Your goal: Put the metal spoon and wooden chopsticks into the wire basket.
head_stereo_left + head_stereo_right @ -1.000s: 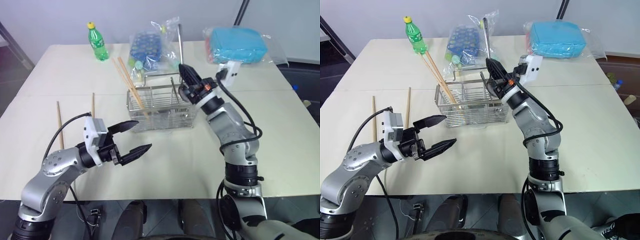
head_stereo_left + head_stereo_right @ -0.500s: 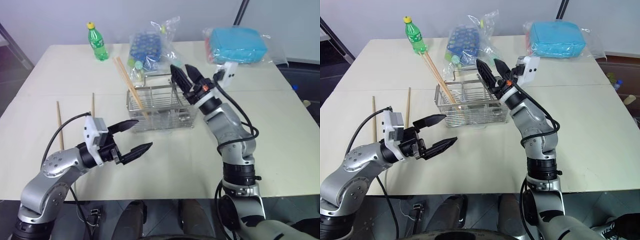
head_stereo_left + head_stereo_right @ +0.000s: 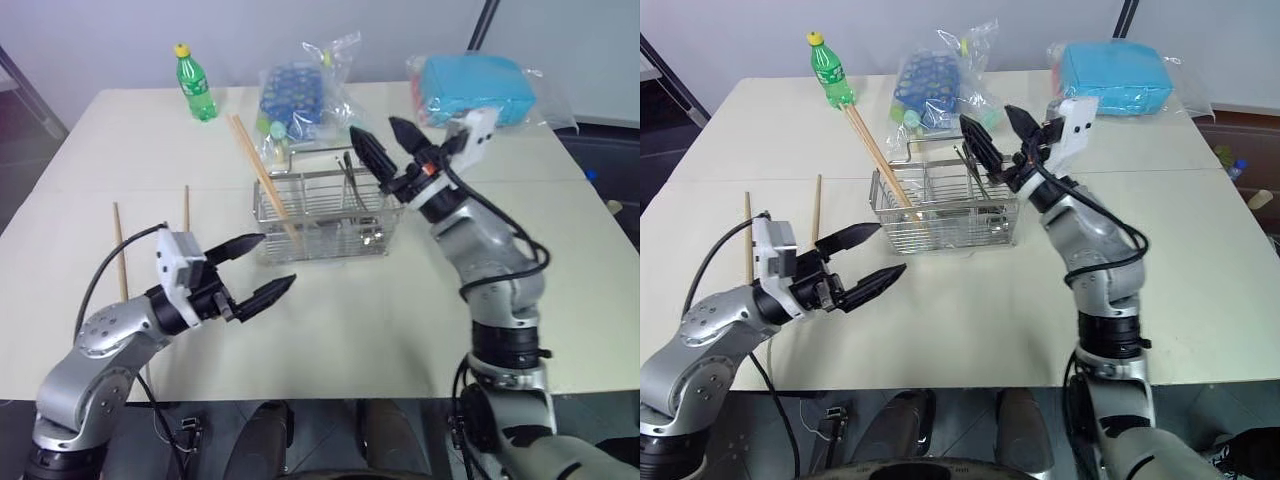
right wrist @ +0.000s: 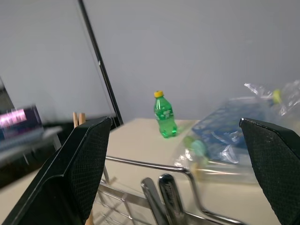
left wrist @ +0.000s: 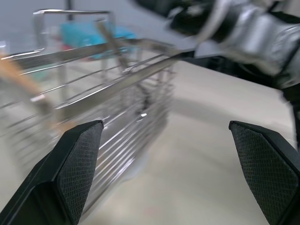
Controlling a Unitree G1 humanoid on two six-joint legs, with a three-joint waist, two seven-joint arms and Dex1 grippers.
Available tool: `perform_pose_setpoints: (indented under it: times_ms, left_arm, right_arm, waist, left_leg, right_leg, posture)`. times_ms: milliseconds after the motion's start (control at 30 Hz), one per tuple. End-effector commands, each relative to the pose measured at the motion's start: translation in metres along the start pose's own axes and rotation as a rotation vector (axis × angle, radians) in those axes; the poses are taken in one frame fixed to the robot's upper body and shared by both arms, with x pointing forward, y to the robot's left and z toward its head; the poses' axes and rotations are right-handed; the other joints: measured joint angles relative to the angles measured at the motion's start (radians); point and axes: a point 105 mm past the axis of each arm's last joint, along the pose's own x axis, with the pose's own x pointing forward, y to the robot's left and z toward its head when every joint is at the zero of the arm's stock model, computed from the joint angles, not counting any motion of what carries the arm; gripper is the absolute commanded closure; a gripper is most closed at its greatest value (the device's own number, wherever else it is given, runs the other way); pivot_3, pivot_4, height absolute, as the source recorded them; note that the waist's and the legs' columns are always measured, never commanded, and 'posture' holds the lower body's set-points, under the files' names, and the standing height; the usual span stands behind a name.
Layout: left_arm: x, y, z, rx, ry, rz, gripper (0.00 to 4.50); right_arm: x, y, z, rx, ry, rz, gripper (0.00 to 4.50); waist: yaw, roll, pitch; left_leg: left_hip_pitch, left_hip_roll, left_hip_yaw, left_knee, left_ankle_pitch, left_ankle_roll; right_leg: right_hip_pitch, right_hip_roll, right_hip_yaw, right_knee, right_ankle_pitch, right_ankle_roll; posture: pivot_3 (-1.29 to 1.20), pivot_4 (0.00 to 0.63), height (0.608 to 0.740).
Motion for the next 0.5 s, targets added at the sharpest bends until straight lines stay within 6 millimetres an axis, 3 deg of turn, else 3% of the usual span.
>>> perform_pose_setpoints:
  times_ms: [33, 267, 500]
  left_arm:
    - [-0.011, 0.007, 0.0, 0.015, -0.005, 0.063, 0.0]
    - [-0.029, 0.016, -0.024, -0.017, 0.042, 0.169, 0.0]
    - [-0.039, 0.041, -0.042, 0.025, 0.061, 0.34, 0.0]
  right_arm:
    - [-0.013, 0.009, 0.028, -0.066, -0.021, 0.069, 0.05]
    - [-0.05, 0.015, 0.043, -0.11, 0.09, 0.121, 0.05]
    - [-0.091, 0.034, 0.026, -0.06, 0.26, 0.22, 0.05]
  waist:
    - [0.002, 0.0, 0.0]
    - [0.007, 0.0, 0.0]
    - [0.01, -0.001, 0.0]
  left_leg:
    - [0.0, 0.0, 0.0, 0.0, 0.0, 0.0]
    - [-0.003, 0.0, 0.0, 0.0, 0.0, 0.0]
    - [-0.007, 0.0, 0.0, 0.003, -0.001, 0.001]
  right_leg:
    - [0.0, 0.0, 0.0, -0.001, 0.0, 0.0]
    - [0.002, 0.0, -0.001, -0.007, -0.002, -0.003]
    - [0.0, 0.0, -0.001, -0.011, -0.002, -0.003]
  posture:
    - [0.0, 0.15, 0.74]
    - [0.0, 0.15, 0.74]
    - [0.0, 0.15, 0.74]
